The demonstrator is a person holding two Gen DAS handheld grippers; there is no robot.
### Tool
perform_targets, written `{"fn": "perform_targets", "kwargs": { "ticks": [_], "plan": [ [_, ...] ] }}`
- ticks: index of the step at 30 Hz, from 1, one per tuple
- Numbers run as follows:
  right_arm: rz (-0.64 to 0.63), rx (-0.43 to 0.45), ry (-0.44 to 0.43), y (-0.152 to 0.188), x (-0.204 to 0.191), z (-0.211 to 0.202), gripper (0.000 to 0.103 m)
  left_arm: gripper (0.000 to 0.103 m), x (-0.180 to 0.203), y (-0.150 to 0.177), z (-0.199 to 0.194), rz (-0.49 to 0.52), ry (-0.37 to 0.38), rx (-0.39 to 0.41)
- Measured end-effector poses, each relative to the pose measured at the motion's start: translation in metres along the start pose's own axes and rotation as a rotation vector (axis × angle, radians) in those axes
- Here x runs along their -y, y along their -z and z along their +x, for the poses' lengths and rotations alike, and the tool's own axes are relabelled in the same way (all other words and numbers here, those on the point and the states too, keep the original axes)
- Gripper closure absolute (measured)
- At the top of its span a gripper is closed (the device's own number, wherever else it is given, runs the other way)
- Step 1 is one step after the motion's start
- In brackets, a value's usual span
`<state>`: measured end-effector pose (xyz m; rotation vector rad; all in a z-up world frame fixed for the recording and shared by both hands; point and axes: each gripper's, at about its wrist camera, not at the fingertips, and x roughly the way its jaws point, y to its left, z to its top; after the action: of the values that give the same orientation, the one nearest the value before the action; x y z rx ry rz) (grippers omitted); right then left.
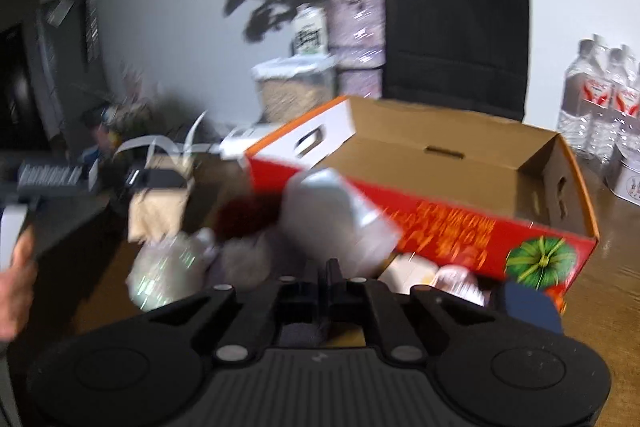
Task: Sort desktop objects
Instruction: 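Grasp the small white tissue with the left tool while the right tool grasps the white plastic container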
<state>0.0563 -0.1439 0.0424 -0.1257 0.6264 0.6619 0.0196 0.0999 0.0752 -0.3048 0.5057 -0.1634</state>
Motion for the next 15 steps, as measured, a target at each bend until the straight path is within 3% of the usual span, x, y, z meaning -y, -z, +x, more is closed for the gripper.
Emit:
{"fn": "perform_targets", "kwargs": {
  "ticks": [2, 4, 5, 9, 12, 15],
  "plan": [
    [-0.033, 0.010, -0.022, 0.009, -0.009, -0.012, 0.092, 0.092, 0.003, 0.003, -0.006, 0.010, 0.001, 0.010],
    [-0.027, 0.032, -0.021, 0.015, -0.009, -0.023, 0.057, 0.091, 0.005, 0.007, -0.010, 0.025, -0.004, 0.010],
    [-0.023, 0.042, 0.002, 0.015, -0.007, -0.025, 0.051, 0.091, 0.005, 0.009, -0.010, 0.028, -0.008, 0.005],
    [0.033, 0.035, 0.089, 0.005, 0.013, -0.022, 0.046, 0.091, 0.005, 0.016, -0.004, 0.033, -0.046, -0.026],
    [0.084, 0.027, 0.048, -0.007, 0.022, -0.006, 0.022, 0.091, 0.007, 0.019, 0.001, 0.054, -0.055, -0.022],
    [0.025, -0.001, 0.034, -0.020, 0.025, 0.017, 0.017, 0.091, 0.006, 0.019, 0.009, 0.060, -0.034, -0.036]
  ]
}}
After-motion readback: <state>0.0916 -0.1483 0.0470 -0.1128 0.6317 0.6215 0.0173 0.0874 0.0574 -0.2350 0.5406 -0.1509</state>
